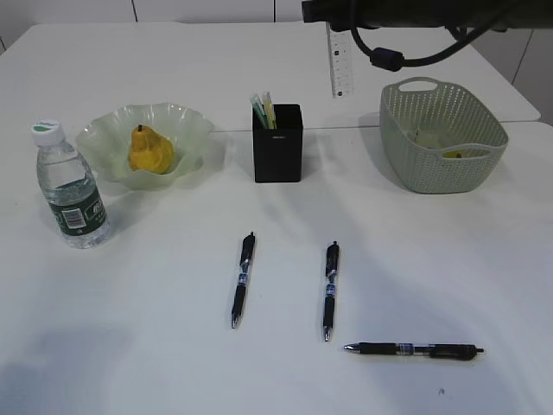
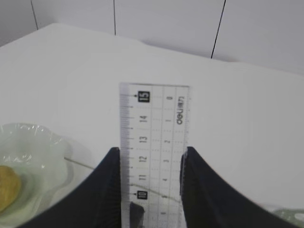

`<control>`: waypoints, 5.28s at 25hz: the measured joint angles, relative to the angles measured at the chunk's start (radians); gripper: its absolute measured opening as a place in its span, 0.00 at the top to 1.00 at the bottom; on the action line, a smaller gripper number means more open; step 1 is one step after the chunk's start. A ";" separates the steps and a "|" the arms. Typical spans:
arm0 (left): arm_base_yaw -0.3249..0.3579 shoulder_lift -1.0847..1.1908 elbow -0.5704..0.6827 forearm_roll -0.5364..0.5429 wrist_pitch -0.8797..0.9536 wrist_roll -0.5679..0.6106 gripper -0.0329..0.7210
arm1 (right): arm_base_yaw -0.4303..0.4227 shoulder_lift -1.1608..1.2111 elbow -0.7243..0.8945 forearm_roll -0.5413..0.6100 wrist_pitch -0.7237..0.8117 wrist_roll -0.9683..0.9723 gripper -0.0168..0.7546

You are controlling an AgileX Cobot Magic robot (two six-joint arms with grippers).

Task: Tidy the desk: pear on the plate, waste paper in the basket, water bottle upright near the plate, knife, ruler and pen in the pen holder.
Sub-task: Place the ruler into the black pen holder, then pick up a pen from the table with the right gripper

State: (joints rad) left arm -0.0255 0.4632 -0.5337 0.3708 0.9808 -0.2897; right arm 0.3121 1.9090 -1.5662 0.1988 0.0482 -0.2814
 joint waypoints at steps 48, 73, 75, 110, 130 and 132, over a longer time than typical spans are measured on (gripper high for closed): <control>0.000 0.000 0.000 0.000 -0.031 0.000 0.64 | 0.030 0.384 -0.193 -0.363 -0.355 0.343 0.59; 0.000 0.000 0.000 0.000 -0.031 0.000 0.64 | 0.030 0.422 -0.198 -0.413 -0.357 0.345 0.59; 0.000 0.000 0.000 0.000 -0.031 0.000 0.64 | 0.030 0.424 -0.198 -0.413 -0.357 0.345 0.59; 0.000 0.000 0.000 0.000 -0.032 0.000 0.64 | 0.030 0.366 -0.200 -0.415 -0.262 0.445 0.45; 0.000 0.000 0.000 0.000 -0.083 0.000 0.64 | 0.030 0.138 -0.200 -0.402 0.211 0.489 0.45; 0.000 0.000 0.000 0.000 -0.091 0.000 0.64 | 0.030 0.116 -0.200 -0.397 0.265 0.489 0.45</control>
State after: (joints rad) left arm -0.0255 0.4632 -0.5337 0.3708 0.8896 -0.2897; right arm 0.3418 2.0253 -1.7662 -0.1981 0.3134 0.2079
